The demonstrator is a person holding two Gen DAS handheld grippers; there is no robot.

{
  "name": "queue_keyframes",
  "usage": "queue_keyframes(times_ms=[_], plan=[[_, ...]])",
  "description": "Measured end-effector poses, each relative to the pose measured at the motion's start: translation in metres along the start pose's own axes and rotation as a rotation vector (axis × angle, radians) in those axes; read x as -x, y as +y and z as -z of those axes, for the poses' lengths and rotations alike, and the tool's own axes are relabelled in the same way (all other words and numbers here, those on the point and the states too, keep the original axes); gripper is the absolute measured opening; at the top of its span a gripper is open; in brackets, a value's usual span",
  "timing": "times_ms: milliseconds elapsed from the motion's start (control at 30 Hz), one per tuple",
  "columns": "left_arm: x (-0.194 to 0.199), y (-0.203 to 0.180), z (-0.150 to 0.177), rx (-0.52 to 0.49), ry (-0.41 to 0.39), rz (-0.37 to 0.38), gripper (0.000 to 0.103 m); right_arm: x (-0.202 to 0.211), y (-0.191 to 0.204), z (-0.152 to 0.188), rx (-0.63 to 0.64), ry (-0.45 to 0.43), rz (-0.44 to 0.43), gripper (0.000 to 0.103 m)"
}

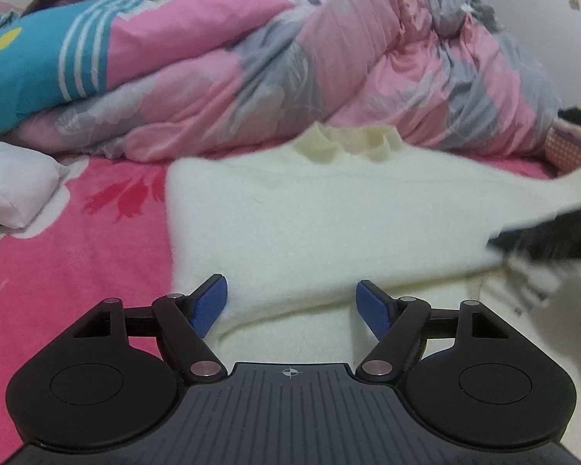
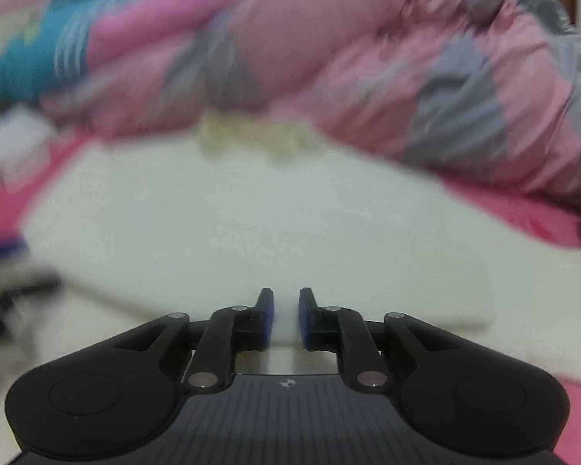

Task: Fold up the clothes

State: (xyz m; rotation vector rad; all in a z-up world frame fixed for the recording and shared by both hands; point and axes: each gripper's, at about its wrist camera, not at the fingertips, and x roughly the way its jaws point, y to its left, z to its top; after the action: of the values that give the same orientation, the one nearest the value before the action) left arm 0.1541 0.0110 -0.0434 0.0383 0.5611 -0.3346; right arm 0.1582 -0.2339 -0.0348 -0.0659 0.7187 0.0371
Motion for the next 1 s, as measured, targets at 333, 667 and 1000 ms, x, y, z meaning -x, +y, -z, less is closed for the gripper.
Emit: queue_keyframes(times_ms=[333,667,1000], plan=[[-0.013,-0.005,0.008,0.039,0.12,0.045,0.076,-0.007,0.002,0.005,-0.029,-0.007,0.024,0.016],[-0.012,-0.004,0.01,0.034,0.115,0.045,0.078,-0.003,0.005,0.007,-0.022,-0.012,0.039,0.016],[-0.013,-0.002,0.011,0.048,0.115,0.056,0.079,0.02,0.009,0.02,-0.004,-0.012,0.067,0.029]])
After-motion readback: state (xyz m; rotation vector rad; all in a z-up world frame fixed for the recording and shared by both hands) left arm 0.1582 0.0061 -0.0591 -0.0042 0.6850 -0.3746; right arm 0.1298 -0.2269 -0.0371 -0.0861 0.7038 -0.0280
